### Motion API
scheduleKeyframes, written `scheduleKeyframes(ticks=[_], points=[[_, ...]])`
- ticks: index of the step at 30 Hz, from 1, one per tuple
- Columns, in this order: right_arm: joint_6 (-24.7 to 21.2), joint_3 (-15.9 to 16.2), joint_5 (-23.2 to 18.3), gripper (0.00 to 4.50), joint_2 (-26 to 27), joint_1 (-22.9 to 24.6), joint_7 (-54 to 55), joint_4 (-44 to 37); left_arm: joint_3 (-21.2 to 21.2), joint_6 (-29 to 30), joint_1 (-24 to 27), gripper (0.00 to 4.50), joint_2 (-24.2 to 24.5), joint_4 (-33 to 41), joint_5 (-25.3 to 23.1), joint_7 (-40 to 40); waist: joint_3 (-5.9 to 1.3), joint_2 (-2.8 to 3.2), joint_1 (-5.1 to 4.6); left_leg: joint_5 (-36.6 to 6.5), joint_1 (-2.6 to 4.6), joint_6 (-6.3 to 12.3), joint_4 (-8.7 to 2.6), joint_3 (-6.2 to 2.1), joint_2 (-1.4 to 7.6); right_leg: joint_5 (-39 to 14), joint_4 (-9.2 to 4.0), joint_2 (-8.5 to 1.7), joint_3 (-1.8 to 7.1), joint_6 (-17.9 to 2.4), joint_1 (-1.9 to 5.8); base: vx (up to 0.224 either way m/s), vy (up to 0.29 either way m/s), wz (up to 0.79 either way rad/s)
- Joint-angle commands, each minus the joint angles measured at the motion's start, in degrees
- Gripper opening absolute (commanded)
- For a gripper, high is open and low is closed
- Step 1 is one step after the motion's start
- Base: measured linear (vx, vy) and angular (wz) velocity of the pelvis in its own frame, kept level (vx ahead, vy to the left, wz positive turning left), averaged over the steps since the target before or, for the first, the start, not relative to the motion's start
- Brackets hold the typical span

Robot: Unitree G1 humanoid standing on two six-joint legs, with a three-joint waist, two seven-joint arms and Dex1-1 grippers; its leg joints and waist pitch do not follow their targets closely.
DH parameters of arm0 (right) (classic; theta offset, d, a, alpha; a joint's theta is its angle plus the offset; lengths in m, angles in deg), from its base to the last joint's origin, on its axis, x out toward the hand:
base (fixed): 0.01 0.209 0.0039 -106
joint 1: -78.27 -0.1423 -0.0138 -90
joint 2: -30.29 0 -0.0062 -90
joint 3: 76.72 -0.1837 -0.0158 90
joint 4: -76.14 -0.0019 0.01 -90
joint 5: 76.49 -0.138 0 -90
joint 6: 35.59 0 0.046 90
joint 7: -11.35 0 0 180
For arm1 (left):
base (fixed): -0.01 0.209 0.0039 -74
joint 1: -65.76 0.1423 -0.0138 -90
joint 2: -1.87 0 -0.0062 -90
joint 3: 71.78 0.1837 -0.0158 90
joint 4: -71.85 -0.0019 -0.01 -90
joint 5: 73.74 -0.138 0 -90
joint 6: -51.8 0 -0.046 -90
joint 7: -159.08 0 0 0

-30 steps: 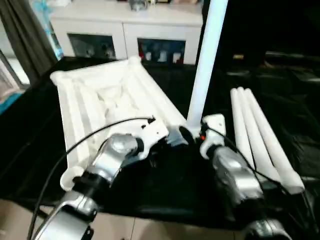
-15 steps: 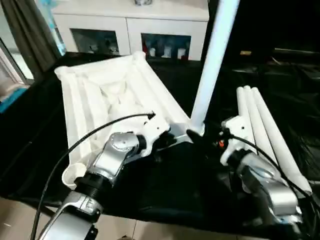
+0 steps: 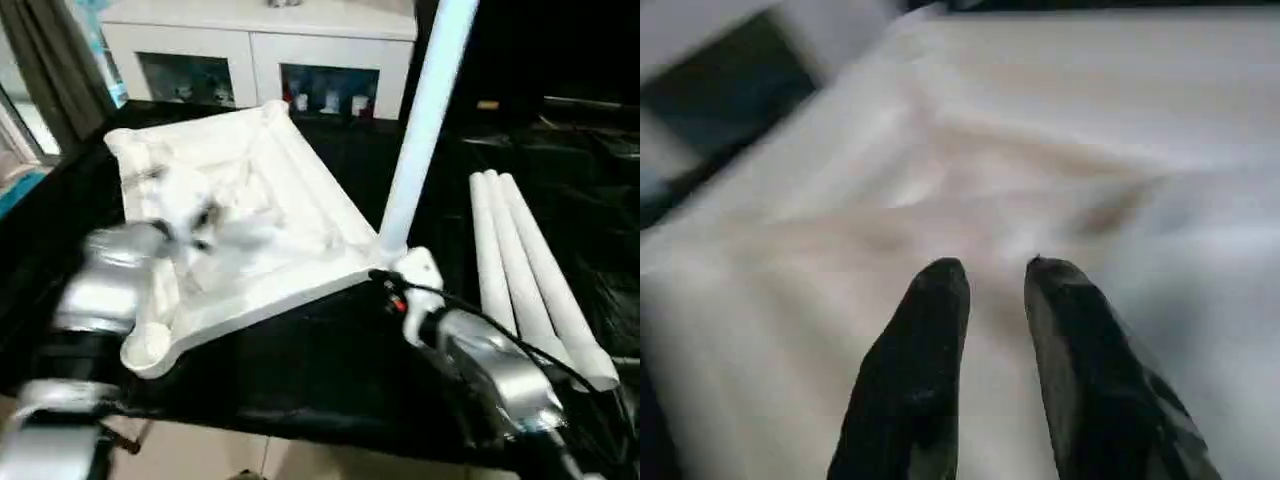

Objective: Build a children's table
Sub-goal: Rotate leg to tighten, then rotate table base

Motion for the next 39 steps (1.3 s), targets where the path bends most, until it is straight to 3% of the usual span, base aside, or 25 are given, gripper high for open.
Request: scheduleKeyframes(ticks=[1, 5, 8, 12, 13, 16, 19, 20, 23, 25, 29, 30, 31, 32, 33, 34, 35, 36, 37, 38, 39], points=[[-0.4, 1.08, 1.34, 3.01, 0.92, -2.0, 0.55, 3.77, -0.66, 3.29, 1.49, 1.27, 1.93, 3.12, -2.67, 1.78, -3.68, 0.0, -0.01, -7.11, 0.74, 1.86, -3.5, -1.3, 3.31, -4.72, -2.92, -4.35, 3.01, -12.55, 2.99, 0.0, 0.0, 0.0], [1.4, 1.92, 3.4, 2.62, 2.34, -6.48, 1.39, 12.36, -0.17, 5.66, 4.39, 1.27, 6.02, 3.89, -6.94, 4.39, -3.45, 0.0, -0.23, -7.96, 0.45, 1.37, -3.67, -1.34, 3.17, -5.43, -2.87, -4.16, 3.04, -12.65, 2.88, 0.0, 0.0, 0.0], [2.94, 1.56, 4.57, 2.45, 2.56, -8.85, 3.02, 16.83, 0.54, 6.33, 6.02, 1.27, 8.39, 3.42, -8.99, 5.77, -3.22, 0.13, -0.37, -11.9, 0.88, -0.15, -3.85, -1.38, 3.24, -9.23, -3.3, -4.2, 3.14, -11.95, 2.57, 0.0, 0.0, 0.0], [6.52, -1.3, 5.73, 2.1, 2.46, -11.73, 8.94, 22.56, 0.18, 8.55, 8.37, 1.27, 10.71, 3.84, -10.11, 5.65, -3.09, 0.06, -0.28, -15.59, 1.39, -1.8, -4.02, -1.5, 3.29, -14.15, -3.77, -4.45, 3.34, -11.03, 2.1, 0.0, 0.0, 0.0], [7.86, -2.66, 5.53, 2.06, 2.62, -12.66, 10.64, 24.65, 0.45, 9.35, 9.38, 1.27, 11.35, 4.25, -10.51, 5.52, -3.07, -0.2, -0.15, -15.71, 1.38, -1.73, -4.04, -1.45, 3.27, -14.37, -3.76, -4.34, 3.35, -10.82, 2.06, 0.0, 0.0, 0.0], [9.65, -4.12, 5.03, 1.72, 3.15, -13.29, 11.42, 26.5, 1.29, 10.29, 11.3, 1.27, 11.79, 4.47, -11.13, 5.02, -3.18, -0.06, 0.25, -14.8, 1.42, -1.48, -4.0, -1.37, 3.3, -12.54, -3.65, -4.24, 3.41, -10.79, 1.97, 0.0, 0.0, 0.0], [10.78, -4.33, 4.88, 1.51, 3.41, -13.73, 11.16, 27.41, 1.91, 11.25, 12.45, 1.27, 11.47, 5.25, -10.53, 3.4, -3.34, -0.09, 0.32, -13.24, 1.0, -1.07, -4.0, -1.45, 3.27, -9.57, -3.23, -4.28, 3.3, -11.33, 2.31, 0.0, 0.0, 0.0], [11.95, -4.49, 4.57, 1.32, 3.68, -14.01, 10.75, 27.91, 2.62, 12.57, 13.51, 1.27, 10.38, 7.24, -8.28, 0.53, -3.41, -0.19, 0.32, -12.86, 0.98, -1.0, -3.96, -1.41, 3.26, -9.03, -3.18, -4.35, 3.3, -11.56, 2.37, 0.0, 0.0, 0.0], [12.5, -4.38, 4.38, 1.24, 3.75, -13.86, 10.49, 27.2, 4.21, 13.68, 14.48, 1.27, 9.26, 10.7, -5.73, -3.33, -3.41, -0.05, 0.37, -12.26, 1.0, -0.68, -3.85, -1.3, 3.31, -7.22, -2.98, -4.32, 3.32, -12.76, 2.34, 0.0, 0.0, 0.0], [12.28, -4.52, 4.41, 1.24, 3.38, -13.09, 10.57, 25.07, 5.26, 14.66, 14.87, 1.27, 8.65, 12.99, -4.33, -5.64, -3.4, -0.28, 0.31, -12.36, 0.88, -0.46, -3.84, -1.25, 3.21, -7.25, -3.0, -4.25, 3.3, -12.95, 2.5, 0.0, 0.0, 0.0], [8.01, -6.08, 2.46, 1.24, 2.02, -8.48, 9.8, 15.43, 6.68, 16.2, 15.16, 1.27, 7.26, 16.53, -2.33, -8.36, -3.26, -0.37, 0.37, -11.83, 0.95, 0.12, -3.87, -1.17, 3.26, -7.78, -3.19, -4.18, 3.38, -12.06, 2.56, 0.0, 0.0, 0.0], [2.26, -5.87, 1.75, 1.24, 0.32, -4.38, 8.91, 6.52, 7.48, 17.15, 15.01, 1.27, 6.19, 17.87, -1.84, -9.1, -3.17, 0.13, 0.6, -11.75, 1.2, 0.12, -3.87, -1.21, 3.35, -7.87, -3.28, -3.87, 3.44, -11.02, 2.48, 0.0, 0.0, 0.0], [-0.36, -5.51, 1.94, 1.24, -0.57, -2.58, 8.85, 2.28, 7.92, 17.47, 14.81, 1.27, 5.61, 18.39, -1.72, -9.25, -3.28, 0.06, 0.81, -11.04, 1.31, 0.19, -3.86, -1.21, 3.38, -6.09, -3.1, -3.67, 3.43, -10.77, 2.44, 0.0, 0.0, 0.0], [-2.57, -5.16, 2.2, 1.24, -1.33, -1.28, 8.73, -1.25, 8.29, 18.32, 14.61, 1.27, 5.1, 19.0, -1.57, -9.36, -3.15, 0.4, 0.83, -10.71, 1.15, 0.08, -3.98, -1.32, 3.35, -5.53, -3.09, -3.5, 3.43, -10.52, 2.66, 0.0, 0.0, 0.0], [-3.82, -4.93, 2.4, 1.24, -1.78, -0.56, 8.67, -3.32, 8.56, 18.85, 14.49, 1.27, 4.85, 19.43, -1.49, -9.46, -3.27, 0.07, 0.82, -11.21, 1.12, -0.11, -3.96, -1.28, 3.28, -5.62, -3.09, -3.6, 3.35, -10.46, 2.62, 0.0, 0.0, 0.0], [-7.03, -5.01, 1.31, 1.24, -2.56, 0.76, 8.11, -7.83, 9.46, 19.31, 14.33, 1.27, 4.32, 20.08, -1.29, -9.56, -3.23, 0.99, 0.79, -12.15, 0.93, -0.51, -4.03, -1.44, 3.06, -7.14, -3.18, -3.74, 3.34, -10.41, 2.78, 0.0, 0.0, 0.0], [-7.33, -5.03, 1.19, 1.24, -2.62, 0.88, 8.06, -8.25, 9.55, 19.34, 14.31, 1.27, 4.27, 20.13, -1.28, -9.56, -3.23, 0.99, 0.79, -12.15, 0.93, -0.51, -4.03, -1.44, 3.06, -7.14, -3.18, -3.74, 3.34, -10.41, 2.78, 0.0, 0.0, 0.0], [-12.68, -5.94, -0.17, 1.24, -3.58, 1.8, 8.78, -14.27, 11.09, 19.97, 13.78, 1.27, 3.2, 20.72, -1.39, -9.6, -2.95, 0.57, 0.41, -14.7, 0.93, -0.72, -4.18, -1.49, 2.94, -11.45, -3.75, -3.79, 3.37, -9.63, 2.87, 0.0, 0.0, 0.0], [-15.4, -6.58, -0.97, 1.24, -4.0, 1.95, 9.3, -17.08, 11.78, 20.43, 13.47, 1.27, 2.51, 21.01, -1.38, -9.56, -2.88, 0.75, 0.27, -15.67, 1.12, -0.85, -4.16, -1.46, 3.0, -13.97, -4.2, -3.77, 3.39, -8.78, 2.69, 0.0, 0.0, 0.0], [-15.59, -6.63, -1.03, 1.24, -4.01, 1.95, 9.34, -17.28, 11.82, 20.46, 13.45, 1.27, 2.47, 21.04, -1.38, -9.57, -2.83, 0.53, 0.23, -15.78, 1.18, -0.83, -4.14, -1.44, 2.99, -14.82, -4.33, -3.74, 3.43, -8.41, 2.63, 0.0, 0.0, 0.0], [-20.14, -8.38, -2.23, 1.24, -4.17, 1.84, 10.63, -21.72, 12.65, 20.88, 13.07, 1.27, 1.39, 21.56, -1.41, -9.63, -2.76, 0.94, 0.15, -15.98, 1.16, -0.98, -4.18, -1.47, 2.97, -16.47, -4.6, -3.83, 3.45, -7.98, 2.56, 0.0, 0.0, 0.0]])
